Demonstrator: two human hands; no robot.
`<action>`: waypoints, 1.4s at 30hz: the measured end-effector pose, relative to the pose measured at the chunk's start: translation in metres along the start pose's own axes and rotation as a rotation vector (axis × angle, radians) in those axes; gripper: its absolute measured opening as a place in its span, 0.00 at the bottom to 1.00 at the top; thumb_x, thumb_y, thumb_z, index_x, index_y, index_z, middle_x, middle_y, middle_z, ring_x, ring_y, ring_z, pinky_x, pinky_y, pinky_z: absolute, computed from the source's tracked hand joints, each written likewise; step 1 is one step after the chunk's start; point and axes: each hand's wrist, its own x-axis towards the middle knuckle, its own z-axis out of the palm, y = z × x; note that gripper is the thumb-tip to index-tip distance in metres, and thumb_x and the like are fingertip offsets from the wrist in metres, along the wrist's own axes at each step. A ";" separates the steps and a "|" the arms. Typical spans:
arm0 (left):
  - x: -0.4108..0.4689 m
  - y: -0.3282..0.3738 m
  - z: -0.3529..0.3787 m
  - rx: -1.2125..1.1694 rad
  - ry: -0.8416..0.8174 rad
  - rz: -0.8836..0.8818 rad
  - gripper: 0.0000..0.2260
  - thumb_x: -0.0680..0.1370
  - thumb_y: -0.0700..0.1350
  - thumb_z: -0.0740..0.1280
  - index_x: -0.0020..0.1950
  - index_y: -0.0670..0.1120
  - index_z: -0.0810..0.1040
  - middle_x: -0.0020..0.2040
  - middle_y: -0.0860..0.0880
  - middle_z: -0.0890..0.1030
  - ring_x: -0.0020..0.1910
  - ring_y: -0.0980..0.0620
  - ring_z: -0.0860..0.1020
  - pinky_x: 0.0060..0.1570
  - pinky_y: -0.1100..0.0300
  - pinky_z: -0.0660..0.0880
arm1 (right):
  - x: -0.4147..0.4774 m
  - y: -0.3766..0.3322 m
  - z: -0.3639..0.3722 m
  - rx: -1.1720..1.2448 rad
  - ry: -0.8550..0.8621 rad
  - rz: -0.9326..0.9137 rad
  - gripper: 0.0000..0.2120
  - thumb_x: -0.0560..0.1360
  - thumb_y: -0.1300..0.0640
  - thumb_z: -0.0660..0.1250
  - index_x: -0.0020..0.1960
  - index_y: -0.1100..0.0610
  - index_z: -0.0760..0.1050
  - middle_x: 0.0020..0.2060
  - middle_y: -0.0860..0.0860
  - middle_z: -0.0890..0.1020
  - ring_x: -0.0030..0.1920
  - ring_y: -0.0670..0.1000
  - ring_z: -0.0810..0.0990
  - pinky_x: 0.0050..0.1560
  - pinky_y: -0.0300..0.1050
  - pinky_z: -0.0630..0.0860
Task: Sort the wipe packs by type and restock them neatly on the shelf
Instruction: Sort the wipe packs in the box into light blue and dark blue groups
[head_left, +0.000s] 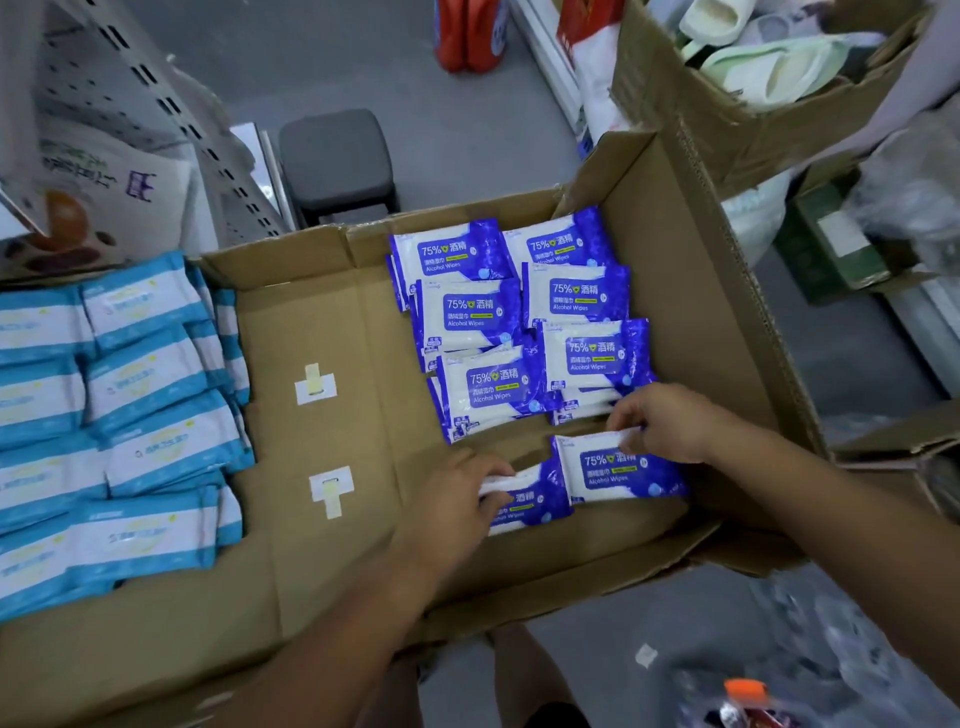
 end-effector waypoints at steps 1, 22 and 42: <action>0.004 0.002 0.011 0.119 0.071 0.038 0.10 0.77 0.46 0.71 0.58 0.54 0.80 0.55 0.55 0.80 0.57 0.55 0.76 0.56 0.62 0.69 | 0.001 -0.001 0.001 -0.093 0.079 0.021 0.09 0.75 0.54 0.71 0.53 0.43 0.80 0.53 0.42 0.81 0.57 0.47 0.79 0.60 0.48 0.73; -0.049 -0.039 -0.040 0.259 0.431 -0.019 0.16 0.75 0.49 0.66 0.62 0.60 0.74 0.61 0.56 0.75 0.59 0.54 0.74 0.52 0.59 0.61 | -0.016 -0.115 -0.018 -0.135 0.096 -0.254 0.03 0.76 0.45 0.67 0.49 0.41 0.77 0.42 0.40 0.82 0.45 0.43 0.79 0.49 0.47 0.77; -0.191 -0.254 -0.272 0.861 0.183 -0.459 0.26 0.77 0.60 0.66 0.72 0.50 0.68 0.67 0.48 0.73 0.67 0.47 0.71 0.68 0.49 0.64 | 0.036 -0.420 0.174 -0.246 0.296 -0.301 0.25 0.69 0.38 0.70 0.64 0.45 0.73 0.58 0.46 0.76 0.63 0.50 0.71 0.59 0.49 0.62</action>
